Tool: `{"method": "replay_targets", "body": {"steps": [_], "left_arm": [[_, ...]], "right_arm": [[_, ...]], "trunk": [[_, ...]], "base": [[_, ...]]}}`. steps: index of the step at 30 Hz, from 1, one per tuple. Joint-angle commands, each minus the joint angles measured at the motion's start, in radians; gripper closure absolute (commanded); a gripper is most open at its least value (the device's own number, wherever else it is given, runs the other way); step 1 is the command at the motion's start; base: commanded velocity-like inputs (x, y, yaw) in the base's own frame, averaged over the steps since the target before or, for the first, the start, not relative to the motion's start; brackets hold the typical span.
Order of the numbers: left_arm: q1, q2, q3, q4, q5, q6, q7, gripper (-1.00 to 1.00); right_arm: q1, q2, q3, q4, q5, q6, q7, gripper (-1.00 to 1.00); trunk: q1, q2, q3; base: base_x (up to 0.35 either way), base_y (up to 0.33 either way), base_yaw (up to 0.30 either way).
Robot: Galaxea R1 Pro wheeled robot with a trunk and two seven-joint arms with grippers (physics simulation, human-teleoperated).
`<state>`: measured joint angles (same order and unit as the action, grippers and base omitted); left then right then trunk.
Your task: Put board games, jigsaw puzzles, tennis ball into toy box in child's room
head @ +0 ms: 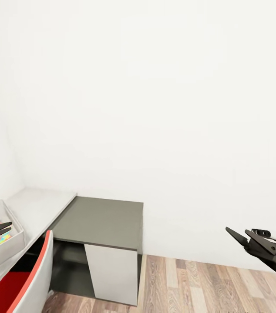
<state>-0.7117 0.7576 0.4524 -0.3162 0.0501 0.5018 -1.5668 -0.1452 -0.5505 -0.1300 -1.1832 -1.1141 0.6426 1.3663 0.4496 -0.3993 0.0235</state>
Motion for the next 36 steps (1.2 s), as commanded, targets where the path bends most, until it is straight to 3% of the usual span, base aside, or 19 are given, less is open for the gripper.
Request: {"method": "replay_targets", "body": {"steps": [1,15,20,31,36], "left_arm": [[0.000,0.000,0.001,0.000,-0.001,0.011,-0.004,-1.00],[0.001,-0.003,-0.001,-0.002,-0.001,0.006,-0.004,-1.00],[0.001,-0.020,-0.002,-0.005,-0.001,-0.007,-0.004,-1.00],[0.013,-0.116,-0.006,-0.109,-0.001,-0.010,-0.004,-1.00],[0.030,-0.144,-0.008,-0.147,-0.001,-0.009,-0.004,-1.00]], "right_arm": [[-0.001,0.000,0.001,0.000,-0.004,0.009,0.001,-1.00],[-0.001,0.000,0.001,0.000,-0.004,0.009,0.001,-1.00],[-0.001,0.000,0.001,0.000,-0.003,0.009,0.001,-1.00],[-0.001,0.000,0.001,0.000,-0.002,0.009,-0.002,-1.00],[-0.001,0.000,0.001,0.000,-0.001,0.009,-0.003,-1.00]], "trunk": [[0.000,-0.001,0.001],[0.000,-0.001,0.020],[0.000,-0.001,0.026],[0.000,-0.001,0.041],[0.000,-0.001,0.048]], "base": [[-0.001,-0.004,-0.199],[0.000,-0.001,-0.199],[0.000,0.000,-0.199],[0.000,0.000,-0.199],[0.000,0.000,-0.198]]}}
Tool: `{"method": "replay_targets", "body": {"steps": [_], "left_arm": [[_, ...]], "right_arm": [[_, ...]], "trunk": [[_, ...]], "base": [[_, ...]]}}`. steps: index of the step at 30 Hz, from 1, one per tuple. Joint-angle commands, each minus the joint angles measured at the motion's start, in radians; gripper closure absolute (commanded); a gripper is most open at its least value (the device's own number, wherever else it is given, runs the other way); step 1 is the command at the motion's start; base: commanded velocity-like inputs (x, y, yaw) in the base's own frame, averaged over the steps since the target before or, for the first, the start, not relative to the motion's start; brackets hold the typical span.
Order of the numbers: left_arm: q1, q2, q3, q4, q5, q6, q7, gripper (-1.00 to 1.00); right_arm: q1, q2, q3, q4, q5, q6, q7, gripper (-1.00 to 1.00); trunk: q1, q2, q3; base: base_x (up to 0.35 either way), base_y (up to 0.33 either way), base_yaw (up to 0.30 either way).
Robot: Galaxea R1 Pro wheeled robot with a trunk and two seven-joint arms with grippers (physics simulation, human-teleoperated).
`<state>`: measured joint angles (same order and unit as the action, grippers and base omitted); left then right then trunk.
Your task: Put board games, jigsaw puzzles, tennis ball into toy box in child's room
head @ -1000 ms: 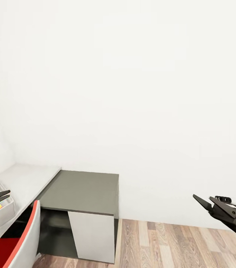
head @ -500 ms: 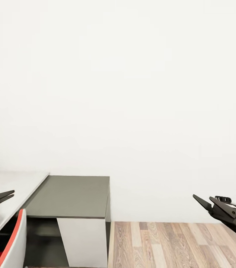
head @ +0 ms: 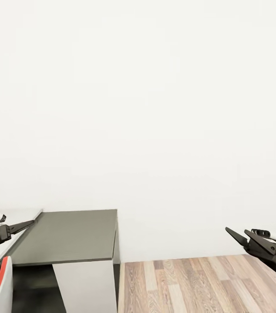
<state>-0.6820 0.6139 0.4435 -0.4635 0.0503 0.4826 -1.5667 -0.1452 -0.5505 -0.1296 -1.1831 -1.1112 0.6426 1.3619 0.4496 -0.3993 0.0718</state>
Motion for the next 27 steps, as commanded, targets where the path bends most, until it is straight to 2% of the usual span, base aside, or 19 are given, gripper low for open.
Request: {"method": "replay_targets", "body": {"steps": [1,11,22,23,27], "left_arm": [[0.004,-0.003,0.001,-0.006,-0.001,0.011,-0.004,-1.00],[0.036,-0.024,-0.001,-0.030,-0.001,0.012,-0.004,-1.00],[0.063,-0.095,-0.008,-0.039,-0.004,0.011,-0.004,-1.00],[0.069,-0.108,-0.011,-0.045,-0.004,0.010,-0.004,-1.00],[0.080,-0.128,-0.018,-0.054,-0.007,0.009,-0.004,-1.00]], "right_arm": [[-0.001,0.000,0.001,0.000,-0.004,0.009,0.001,-1.00],[-0.001,0.000,0.002,-0.001,-0.003,0.009,-0.059,-1.00],[0.000,0.001,0.008,-0.001,-0.003,0.011,-0.177,-1.00],[0.000,0.002,0.010,-0.001,-0.003,0.011,-0.201,-1.00],[0.000,0.005,0.013,-0.006,-0.002,0.013,-0.274,-1.00]], "trunk": [[0.000,-0.001,0.001],[0.000,-0.001,0.006],[0.000,-0.001,0.006],[0.000,-0.001,0.006],[0.000,-0.001,0.006]], "base": [[0.000,0.000,-0.187],[-0.114,0.000,-0.072],[-0.030,0.000,-0.005],[-0.005,0.000,-0.001],[-0.003,0.000,0.000]]}}
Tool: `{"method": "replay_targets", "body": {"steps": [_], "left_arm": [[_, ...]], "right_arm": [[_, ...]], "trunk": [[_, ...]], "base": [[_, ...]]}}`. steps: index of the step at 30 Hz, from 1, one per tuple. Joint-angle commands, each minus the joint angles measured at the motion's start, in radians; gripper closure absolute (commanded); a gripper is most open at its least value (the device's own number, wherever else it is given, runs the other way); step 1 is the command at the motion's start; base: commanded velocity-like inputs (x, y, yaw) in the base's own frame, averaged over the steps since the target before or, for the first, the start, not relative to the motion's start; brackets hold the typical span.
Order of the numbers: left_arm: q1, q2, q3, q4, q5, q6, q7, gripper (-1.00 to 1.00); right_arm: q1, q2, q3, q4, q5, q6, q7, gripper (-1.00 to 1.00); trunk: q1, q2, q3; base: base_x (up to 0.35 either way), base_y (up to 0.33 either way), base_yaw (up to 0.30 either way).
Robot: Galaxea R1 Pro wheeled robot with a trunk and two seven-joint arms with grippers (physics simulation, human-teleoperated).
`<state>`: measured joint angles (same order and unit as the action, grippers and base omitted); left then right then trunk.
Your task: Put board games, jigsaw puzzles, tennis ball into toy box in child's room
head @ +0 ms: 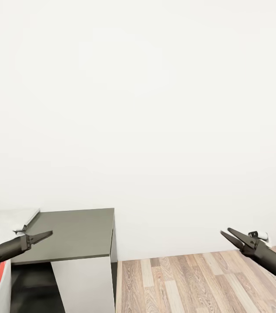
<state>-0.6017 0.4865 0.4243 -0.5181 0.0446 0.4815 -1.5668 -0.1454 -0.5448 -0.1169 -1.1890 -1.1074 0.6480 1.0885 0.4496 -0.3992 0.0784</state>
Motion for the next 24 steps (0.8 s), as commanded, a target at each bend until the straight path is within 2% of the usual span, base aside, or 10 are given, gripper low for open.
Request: {"method": "replay_targets", "body": {"steps": [1,5,6,11,12,13,17,18,24], "left_arm": [[0.003,-0.005,-0.002,-0.002,-0.002,0.010,-0.004,-1.00],[0.016,-0.025,-0.021,-0.009,-0.004,0.009,-0.004,-1.00],[0.022,-0.032,-0.033,-0.011,-0.005,0.008,-0.004,-1.00],[0.037,-0.044,-0.072,-0.013,-0.006,0.007,-0.004,-1.00],[0.042,-0.047,-0.086,-0.013,-0.006,0.003,-0.004,-1.00],[0.046,-0.049,-0.092,-0.013,-0.006,0.001,-0.004,-1.00],[0.063,-0.060,-0.107,-0.012,-0.007,-0.014,-0.004,-1.00],[0.073,-0.068,-0.111,-0.012,-0.007,-0.019,-0.004,-1.00],[0.104,-0.111,-0.118,-0.012,-0.018,-0.026,-0.004,-1.00]], "right_arm": [[0.000,0.003,0.001,-0.001,-0.006,0.010,-0.025,-1.00],[0.000,0.019,0.004,-0.004,-0.007,0.016,-0.131,-1.00],[0.000,0.028,0.006,-0.003,-0.007,0.018,-0.185,-1.00],[-0.001,0.058,0.011,0.000,-0.007,0.020,-0.322,-1.00],[-0.001,0.074,0.019,0.001,-0.005,0.021,-0.379,-1.00],[-0.002,0.081,0.024,0.001,-0.002,0.021,-0.408,-1.00],[-0.002,0.100,0.047,0.000,0.017,0.021,-0.513,-1.00],[-0.002,0.105,0.058,0.000,0.031,0.021,-0.557,-1.00],[-0.002,0.112,0.087,0.003,0.085,0.017,-0.647,-1.00]], "trunk": [[0.000,-0.001,0.000],[0.000,-0.001,0.000],[0.000,-0.001,0.000],[0.000,-0.001,0.000],[0.000,-0.001,0.000],[0.000,-0.001,0.000],[0.000,-0.001,0.000],[0.000,-0.001,0.000],[0.000,-0.001,0.000]], "base": [[-0.002,0.000,0.000],[-0.001,0.000,0.000],[0.000,0.000,0.000],[0.000,0.000,0.000],[0.000,0.000,0.000],[0.000,0.000,0.000],[0.000,0.000,0.000],[0.000,0.000,0.000],[0.000,0.000,0.000]]}}
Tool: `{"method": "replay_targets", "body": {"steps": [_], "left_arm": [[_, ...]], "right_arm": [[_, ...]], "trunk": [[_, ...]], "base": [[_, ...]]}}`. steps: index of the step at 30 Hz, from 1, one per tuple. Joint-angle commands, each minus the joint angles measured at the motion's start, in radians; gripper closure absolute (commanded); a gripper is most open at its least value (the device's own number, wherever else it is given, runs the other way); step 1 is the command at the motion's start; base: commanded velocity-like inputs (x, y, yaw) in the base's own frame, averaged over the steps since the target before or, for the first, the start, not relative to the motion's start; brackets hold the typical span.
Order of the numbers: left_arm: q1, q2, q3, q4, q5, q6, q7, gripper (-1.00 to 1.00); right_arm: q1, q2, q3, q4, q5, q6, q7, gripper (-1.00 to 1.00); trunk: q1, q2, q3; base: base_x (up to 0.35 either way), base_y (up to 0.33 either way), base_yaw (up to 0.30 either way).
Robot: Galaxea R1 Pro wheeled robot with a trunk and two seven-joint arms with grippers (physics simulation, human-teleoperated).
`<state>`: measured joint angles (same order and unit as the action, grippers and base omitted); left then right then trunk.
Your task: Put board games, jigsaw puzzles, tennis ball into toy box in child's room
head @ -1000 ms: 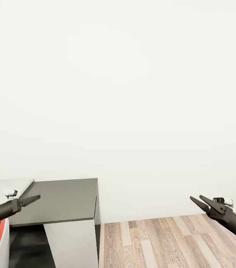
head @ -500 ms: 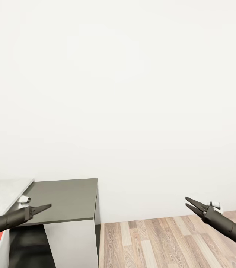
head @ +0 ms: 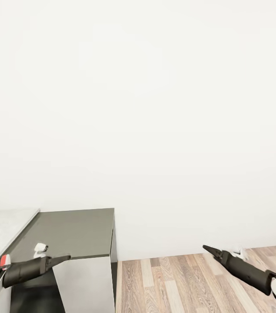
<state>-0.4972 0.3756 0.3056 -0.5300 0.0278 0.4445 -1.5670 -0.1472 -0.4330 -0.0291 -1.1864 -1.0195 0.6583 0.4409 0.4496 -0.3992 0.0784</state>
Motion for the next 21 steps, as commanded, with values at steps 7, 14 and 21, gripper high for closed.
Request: {"method": "replay_targets", "body": {"steps": [7,14,21], "left_arm": [[0.065,-0.051,0.000,0.004,-0.061,-0.010,0.128,-1.00],[0.134,-0.101,0.000,0.008,-0.088,-0.030,0.274,-1.00],[0.200,-0.125,-0.002,0.015,-0.092,-0.062,0.420,-1.00]], "right_arm": [[0.000,0.033,0.039,0.039,0.079,-0.002,-0.035,-1.00],[0.000,0.078,0.053,0.144,0.191,-0.005,-0.040,-1.00],[0.000,0.097,0.056,0.255,0.278,-0.085,-0.040,-1.00]], "trunk": [[0.000,-0.001,0.000],[0.000,-0.001,0.000],[0.000,-0.001,0.000]], "base": [[0.000,0.000,0.000],[0.000,0.000,0.000],[0.000,0.000,0.000]]}}
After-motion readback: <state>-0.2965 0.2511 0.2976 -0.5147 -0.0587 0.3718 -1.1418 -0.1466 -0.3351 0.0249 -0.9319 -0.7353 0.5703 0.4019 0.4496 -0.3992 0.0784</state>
